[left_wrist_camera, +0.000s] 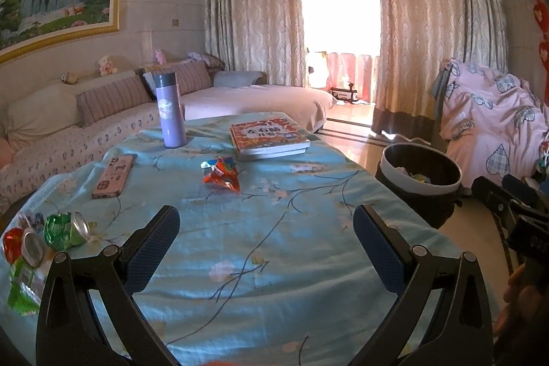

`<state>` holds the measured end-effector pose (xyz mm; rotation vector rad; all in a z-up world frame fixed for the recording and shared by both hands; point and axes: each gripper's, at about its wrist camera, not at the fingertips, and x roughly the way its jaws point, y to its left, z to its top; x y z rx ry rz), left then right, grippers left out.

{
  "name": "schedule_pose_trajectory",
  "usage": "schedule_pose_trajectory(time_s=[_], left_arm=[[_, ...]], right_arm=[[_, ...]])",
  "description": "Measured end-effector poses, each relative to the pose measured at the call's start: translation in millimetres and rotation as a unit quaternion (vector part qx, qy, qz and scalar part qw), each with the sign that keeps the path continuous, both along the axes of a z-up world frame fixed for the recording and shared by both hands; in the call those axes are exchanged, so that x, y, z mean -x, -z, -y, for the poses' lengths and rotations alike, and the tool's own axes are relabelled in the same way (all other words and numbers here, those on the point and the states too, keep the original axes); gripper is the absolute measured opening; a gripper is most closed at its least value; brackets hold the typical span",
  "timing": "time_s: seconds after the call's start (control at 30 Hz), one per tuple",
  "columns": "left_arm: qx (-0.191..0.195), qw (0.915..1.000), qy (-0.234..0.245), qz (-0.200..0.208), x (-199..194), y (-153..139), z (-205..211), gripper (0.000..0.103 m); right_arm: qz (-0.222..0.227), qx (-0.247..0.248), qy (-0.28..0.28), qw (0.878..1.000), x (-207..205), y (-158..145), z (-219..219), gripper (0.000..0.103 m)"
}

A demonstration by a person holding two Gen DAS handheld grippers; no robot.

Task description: Collect trash

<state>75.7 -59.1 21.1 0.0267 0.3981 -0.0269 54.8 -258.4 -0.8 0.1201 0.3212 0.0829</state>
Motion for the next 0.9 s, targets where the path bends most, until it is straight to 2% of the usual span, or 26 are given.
schedule_pose_trajectory(time_s=[0.9], left_arm=[[0.005, 1.0000, 0.005, 0.000, 1.3, -0.6, 0.7, 0.103]], right_arm=[[0.006, 0.001, -0.010, 1.000, 3.1, -4.9, -5.5, 0.103]])
